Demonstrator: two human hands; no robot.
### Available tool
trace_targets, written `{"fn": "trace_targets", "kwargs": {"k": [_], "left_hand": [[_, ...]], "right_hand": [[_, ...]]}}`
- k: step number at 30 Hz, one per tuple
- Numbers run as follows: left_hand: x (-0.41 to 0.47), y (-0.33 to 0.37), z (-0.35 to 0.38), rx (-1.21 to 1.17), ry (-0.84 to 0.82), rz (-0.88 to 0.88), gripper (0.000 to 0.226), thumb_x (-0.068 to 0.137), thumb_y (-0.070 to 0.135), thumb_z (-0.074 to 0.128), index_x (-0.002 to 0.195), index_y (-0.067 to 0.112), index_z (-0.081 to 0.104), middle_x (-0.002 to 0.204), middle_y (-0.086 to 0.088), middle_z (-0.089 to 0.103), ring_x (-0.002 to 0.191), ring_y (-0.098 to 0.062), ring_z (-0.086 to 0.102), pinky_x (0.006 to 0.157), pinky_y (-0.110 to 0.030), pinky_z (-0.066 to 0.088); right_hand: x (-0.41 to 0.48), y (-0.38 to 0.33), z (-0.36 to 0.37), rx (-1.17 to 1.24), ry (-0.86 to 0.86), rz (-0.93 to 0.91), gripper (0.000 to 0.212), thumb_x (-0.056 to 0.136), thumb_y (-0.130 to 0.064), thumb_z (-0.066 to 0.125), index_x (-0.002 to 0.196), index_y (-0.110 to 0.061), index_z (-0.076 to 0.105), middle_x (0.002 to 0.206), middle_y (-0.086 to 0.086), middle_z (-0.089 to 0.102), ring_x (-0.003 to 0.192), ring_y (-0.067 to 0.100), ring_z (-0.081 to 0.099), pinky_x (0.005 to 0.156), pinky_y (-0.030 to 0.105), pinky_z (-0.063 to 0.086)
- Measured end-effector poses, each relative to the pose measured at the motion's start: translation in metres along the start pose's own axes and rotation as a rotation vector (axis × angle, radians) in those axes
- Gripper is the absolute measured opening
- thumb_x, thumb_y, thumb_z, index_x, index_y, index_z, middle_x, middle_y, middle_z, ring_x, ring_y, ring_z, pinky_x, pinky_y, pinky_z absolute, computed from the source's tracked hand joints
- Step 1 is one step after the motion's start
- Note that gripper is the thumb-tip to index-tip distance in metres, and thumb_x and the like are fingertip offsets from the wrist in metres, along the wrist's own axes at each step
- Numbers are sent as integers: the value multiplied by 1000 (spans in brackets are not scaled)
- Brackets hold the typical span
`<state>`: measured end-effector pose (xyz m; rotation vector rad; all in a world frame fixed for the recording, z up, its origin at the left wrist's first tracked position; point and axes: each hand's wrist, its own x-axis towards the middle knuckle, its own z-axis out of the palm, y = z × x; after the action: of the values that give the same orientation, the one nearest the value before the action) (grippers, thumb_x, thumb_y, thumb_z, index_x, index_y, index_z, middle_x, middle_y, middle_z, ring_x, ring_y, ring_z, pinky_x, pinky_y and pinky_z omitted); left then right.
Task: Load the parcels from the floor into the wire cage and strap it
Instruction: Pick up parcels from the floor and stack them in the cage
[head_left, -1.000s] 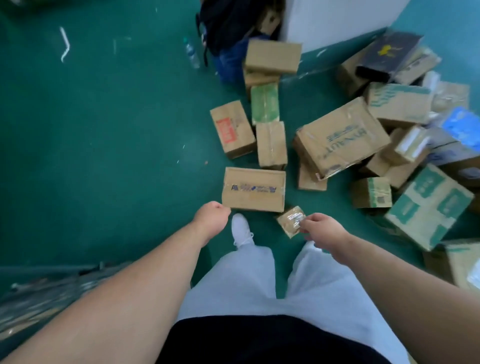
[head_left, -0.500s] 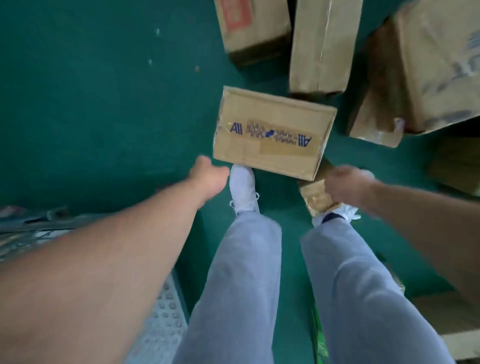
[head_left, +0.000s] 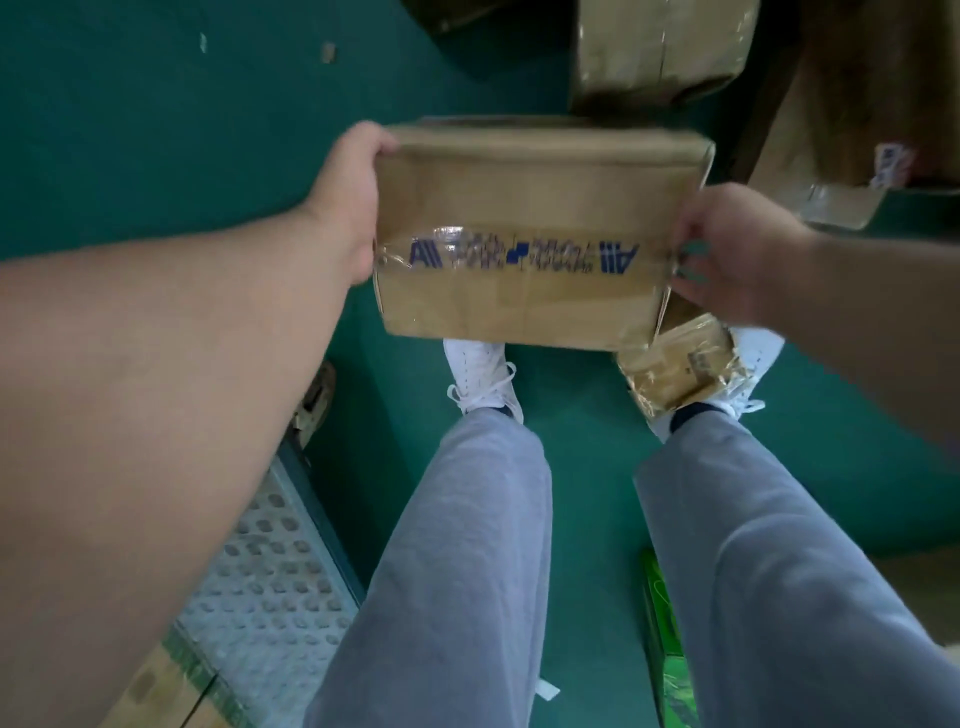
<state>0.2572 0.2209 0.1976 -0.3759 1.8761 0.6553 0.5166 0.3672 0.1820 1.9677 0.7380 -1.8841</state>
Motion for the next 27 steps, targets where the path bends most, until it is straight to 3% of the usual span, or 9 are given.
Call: {"fn": "trace_targets", "kwargs": {"k": [2,5,8,11,15,19,23,25,27], "left_hand": [[-30,-4,-20,-80,23,-16,41,98,60,44,91,25,63,80,4,75,72,-11,72,62,-26,54],[-85,-9,-50,-139,56,-64,59,94,70,44,107,15,60,108,-5,66,101,-19,60,74,-34,41],[-150,-22,-55,-90,32,-119,45,96,66,47,106,23,59,96,-3,65,91,-20,62,90,-37,44],[-229,-28,-38,-119,-57,-128,34,100,56,49,98,28,69,89,3,76,91,-17,67,100,-37,47],[-327,-39,-19,-354,-81,-133,29,101,49,52,106,27,69,107,-1,73,101,-19,66,103,-42,47],[-408,-65,-11,-593,-48,-138,36,99,48,53,116,18,61,121,5,61,112,-18,59,112,-42,37],[-487,-97,-11,-790,-2,-125,34,96,38,54,126,23,59,129,-11,61,110,-29,57,100,-44,43],[-519,-115,-16,-864,6,-89,30,93,31,55,119,20,65,120,-16,64,104,-30,57,101,-45,48],[-544,-136,-25,-930,32,-69,31,89,25,57,118,16,66,112,-15,62,101,-30,57,100,-46,49]], "right_hand": [[-36,0,-5,86,2,-41,23,63,-8,49,83,-18,46,93,1,59,86,18,63,72,31,54],[-97,1,-28,55,50,-82,14,60,-13,47,71,-19,40,75,1,47,69,21,50,80,34,42],[-150,-3,-57,-38,-7,-67,44,54,-12,47,96,-11,57,95,6,54,89,28,50,80,35,42],[-213,-25,-79,-198,-47,-120,69,64,-6,43,122,-31,71,108,-1,69,99,19,57,88,36,44],[-279,-49,-124,-379,-23,-218,75,39,-19,58,113,-17,72,103,12,71,89,29,61,79,41,46],[-364,-73,-132,-435,18,-297,44,72,-6,56,116,-13,56,113,17,62,97,31,60,90,47,51],[-432,-86,-122,-657,-74,-363,77,78,-3,47,148,-34,39,128,3,56,117,29,53,99,51,44],[-459,-84,-110,-797,-159,-387,85,74,-2,45,146,-46,42,124,-4,64,116,26,57,98,51,43],[-485,-74,-93,-881,-246,-404,75,76,1,42,137,-41,49,113,-4,70,106,24,62,85,44,47]]}}
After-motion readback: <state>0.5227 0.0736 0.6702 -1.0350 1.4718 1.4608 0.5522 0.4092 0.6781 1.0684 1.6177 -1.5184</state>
